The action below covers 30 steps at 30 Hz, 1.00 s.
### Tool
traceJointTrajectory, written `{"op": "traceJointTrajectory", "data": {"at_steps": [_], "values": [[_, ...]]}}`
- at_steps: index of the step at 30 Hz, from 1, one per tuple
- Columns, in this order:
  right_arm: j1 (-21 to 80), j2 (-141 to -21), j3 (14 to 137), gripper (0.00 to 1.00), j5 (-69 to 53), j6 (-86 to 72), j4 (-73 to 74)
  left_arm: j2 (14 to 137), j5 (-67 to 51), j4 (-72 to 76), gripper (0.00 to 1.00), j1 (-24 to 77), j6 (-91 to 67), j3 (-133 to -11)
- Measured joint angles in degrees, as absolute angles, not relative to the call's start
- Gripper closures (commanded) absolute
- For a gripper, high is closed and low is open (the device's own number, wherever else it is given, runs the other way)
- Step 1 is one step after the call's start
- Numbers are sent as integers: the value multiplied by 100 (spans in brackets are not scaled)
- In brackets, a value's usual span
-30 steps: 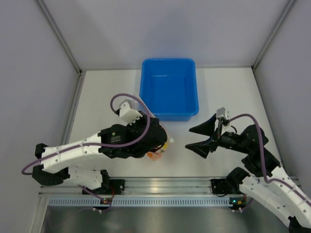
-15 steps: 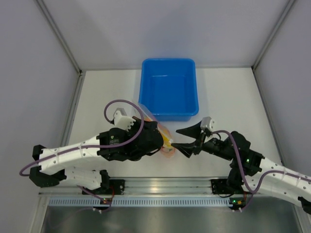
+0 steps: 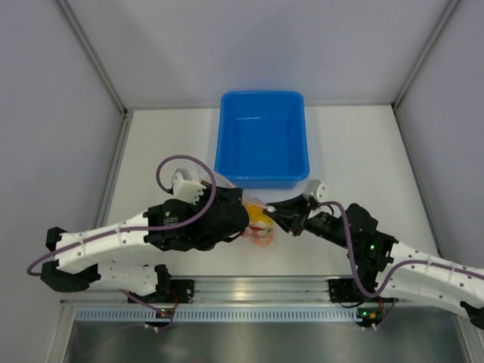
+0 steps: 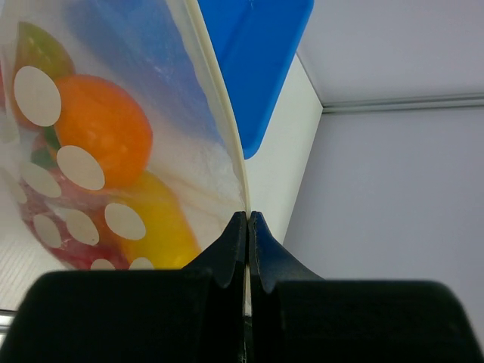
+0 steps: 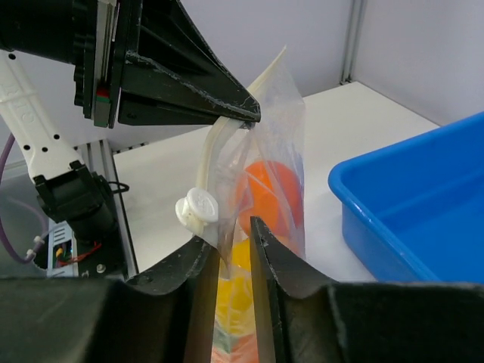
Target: Open the zip-top bag and remove the fake food
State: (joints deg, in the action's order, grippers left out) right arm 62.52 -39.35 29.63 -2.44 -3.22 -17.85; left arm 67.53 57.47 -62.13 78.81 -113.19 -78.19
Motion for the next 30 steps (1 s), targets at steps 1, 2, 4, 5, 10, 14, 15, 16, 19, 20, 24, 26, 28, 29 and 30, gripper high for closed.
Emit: {"op": "traceJointTrajectory", "data": {"at_steps": [1,2,4,5,10,14,15,16,19,20,24,26,28,29,30], "values": [[6252,-3938,2963,80,-248,-320,-1809,6733,5747,-6213,100,7881,-11327,-7819],[6252,-3938,2963,80,-252,-320,-1826,6722,5747,-6215,100,7881,-11332,-7817],[6254,-3938,2963,83,-259,-320,-1850,6711,5747,-6213,100,7881,-11347,-7817],[6254,-3933,2963,87,-263,-320,-1852,6711,5747,-6213,100,7881,-11351,-7817],[6254,-3868,2961,76,-263,-316,-1865,6711,5745,-6213,100,7881,-11375,-7815],[6254,-3848,2963,78,-268,-309,-1872,6711,5743,-6213,100,7881,-11386,-7813],[6254,-3848,2963,79,-270,-307,-1872,6711,5743,-6213,100,7881,-11386,-7813],[6254,-3848,2961,83,-274,-303,-1872,6711,5743,-6213,100,7881,-11386,-7813],[6257,-3854,2963,86,-309,-294,-1872,6713,5743,-6213,100,7881,-11386,-7813],[6257,-3865,2963,84,-316,-294,-1879,6716,5743,-6213,100,7881,-11386,-7813],[6257,-3916,2963,84,-357,-294,-1885,6755,5745,-6213,100,7881,-11389,-7813],[6257,-3918,2963,84,-381,-294,-1885,6777,5747,-6213,100,7881,-11389,-7813],[6257,-3918,2963,94,-410,-292,-1885,6792,5747,-6213,100,7881,-11389,-7811],[6257,-3918,2963,99,-427,-274,-1885,6799,5747,-6213,100,7881,-11389,-7811],[6259,-3918,2965,100,-440,-263,-1885,6803,5747,-6211,100,7881,-11389,-7808]]}}
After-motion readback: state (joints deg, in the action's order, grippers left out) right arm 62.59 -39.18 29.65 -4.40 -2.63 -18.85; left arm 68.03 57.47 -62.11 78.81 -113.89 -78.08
